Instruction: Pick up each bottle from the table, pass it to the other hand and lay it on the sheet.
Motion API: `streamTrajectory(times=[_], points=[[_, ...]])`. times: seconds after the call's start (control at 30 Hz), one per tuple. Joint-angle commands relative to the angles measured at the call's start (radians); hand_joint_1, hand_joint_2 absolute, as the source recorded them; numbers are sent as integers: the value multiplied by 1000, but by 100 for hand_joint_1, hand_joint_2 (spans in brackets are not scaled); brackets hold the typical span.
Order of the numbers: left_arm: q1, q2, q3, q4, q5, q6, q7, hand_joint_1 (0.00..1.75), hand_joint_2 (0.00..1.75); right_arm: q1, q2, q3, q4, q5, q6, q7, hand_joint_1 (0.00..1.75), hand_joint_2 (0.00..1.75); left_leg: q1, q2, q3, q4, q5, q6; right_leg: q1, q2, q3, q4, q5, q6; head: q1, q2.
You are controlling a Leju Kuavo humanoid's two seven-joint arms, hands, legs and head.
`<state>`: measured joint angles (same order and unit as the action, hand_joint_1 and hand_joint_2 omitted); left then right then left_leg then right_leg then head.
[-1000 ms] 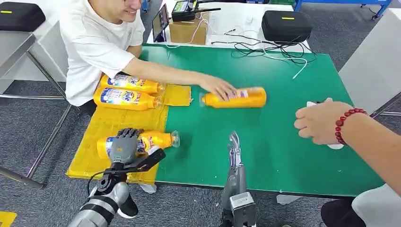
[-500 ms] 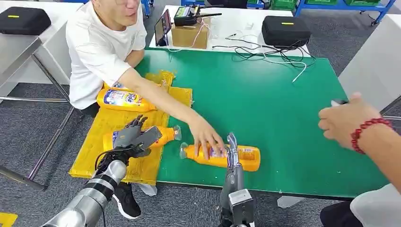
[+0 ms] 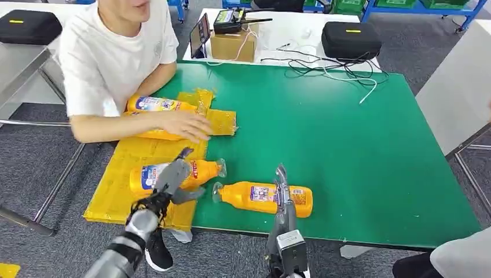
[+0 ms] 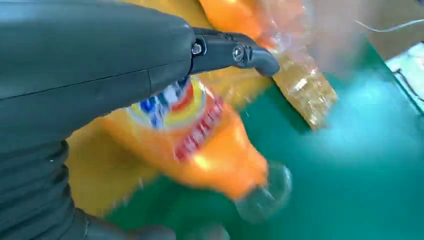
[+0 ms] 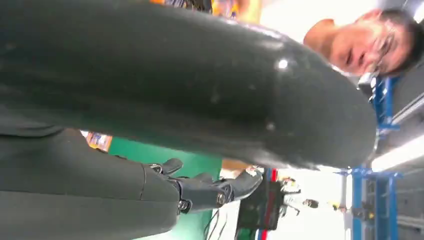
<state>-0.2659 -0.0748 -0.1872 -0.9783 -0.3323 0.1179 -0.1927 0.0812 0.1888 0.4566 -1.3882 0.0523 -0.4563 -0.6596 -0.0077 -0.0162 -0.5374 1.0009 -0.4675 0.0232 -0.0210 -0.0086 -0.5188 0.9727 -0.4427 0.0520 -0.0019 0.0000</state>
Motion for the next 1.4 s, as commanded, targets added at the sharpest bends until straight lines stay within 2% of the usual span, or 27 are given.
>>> streamTrajectory(times=[0.03,0.17,0.23,0.33,0.37,0.4,0.47,0.5,0.6,0.63,0.77,0.83,0.97,1.03,1.27,1.4], points=[[192,-17,-88,-479,285,111,-100,0,175,12,-22,-1,24,24,-64,-23,0,0,1,2,-6,1,-1,-1,2,1,-6,0,0,-1,0,0],[206,-2,-85,-528,320,129,-108,0,175,9,-26,3,23,32,-67,-23,0,0,2,4,-17,2,-1,-1,2,3,-18,1,0,-1,0,0],[203,2,-71,-536,353,126,-123,0,175,7,-30,9,26,42,-69,-27,0,0,2,6,-18,1,-1,-1,2,5,-19,0,0,-1,-1,0],[212,15,-46,-574,288,209,-172,0,175,10,-48,22,20,108,-118,-39,0,0,3,7,-20,1,-1,-2,3,5,-22,0,1,-2,-1,0],[231,5,-32,-595,307,206,-177,0,175,4,-73,43,23,203,-179,-39,0,175,2,6,-21,1,-1,-2,2,4,-22,0,0,-2,0,0],[265,-15,-23,-633,333,195,-213,0,175,24,-62,-19,15,381,-242,-38,0,175,3,7,-21,1,-1,-2,3,5,-22,0,1,-3,-1,0],[369,-46,-29,-731,370,183,-225,0,175,62,-43,-156,-4,645,-242,31,0,175,3,8,-21,1,-1,-2,3,6,-22,-1,1,-2,0,0],[410,-49,-41,-762,370,186,-226,0,175,66,-60,-171,-3,698,-242,73,0,175,2,7,-20,0,-2,-1,2,6,-22,-1,0,-1,-1,0],[507,-64,-64,-812,314,245,-248,0,175,67,-114,-298,33,1014,-242,288,0,175,2,8,-19,0,-3,-1,2,6,-20,-2,0,-1,-1,0],[518,-61,-74,-811,281,268,-245,0,175,63,-124,-335,34,1059,-242,306,0,175,2,9,-18,-1,-3,-1,2,7,-19,-3,0,-1,-1,0],[510,-60,-86,-788,251,296,-244,0,175,17,-161,-337,90,985,-242,300,0,175,1,5,-23,0,-2,0,1,3,-24,-2,1,0,0,0],[497,-63,-87,-764,239,307,-223,0,175,-14,-184,-317,132,1003,-242,368,0,175,1,7,-23,0,-2,0,1,5,-25,-2,1,-1,-1,0],[469,-63,-90,-727,208,328,-211,0,175,-81,-207,-286,209,1024,-234,413,0,175,1,7,-23,0,-2,0,1,5,-25,-2,2,0,0,0],[448,-69,-87,-699,204,332,-196,0,175,-124,-212,-271,249,1014,-193,426,0,175,1,9,-23,0,-1,0,2,6,-25,-3,3,-1,-1,0],[458,-72,-75,-684,212,329,-166,0,175,-131,-217,-246,254,1025,-155,460,0,175,1,7,-22,0,-1,0,2,5,-24,-2,2,0,-1,0],[454,-75,-51,-647,213,320,-152,0,175,-185,-222,-214,318,1045,-102,501,0,175,1,10,-22,-1,-2,0,1,7,-24,-2,2,0,-1,0]])
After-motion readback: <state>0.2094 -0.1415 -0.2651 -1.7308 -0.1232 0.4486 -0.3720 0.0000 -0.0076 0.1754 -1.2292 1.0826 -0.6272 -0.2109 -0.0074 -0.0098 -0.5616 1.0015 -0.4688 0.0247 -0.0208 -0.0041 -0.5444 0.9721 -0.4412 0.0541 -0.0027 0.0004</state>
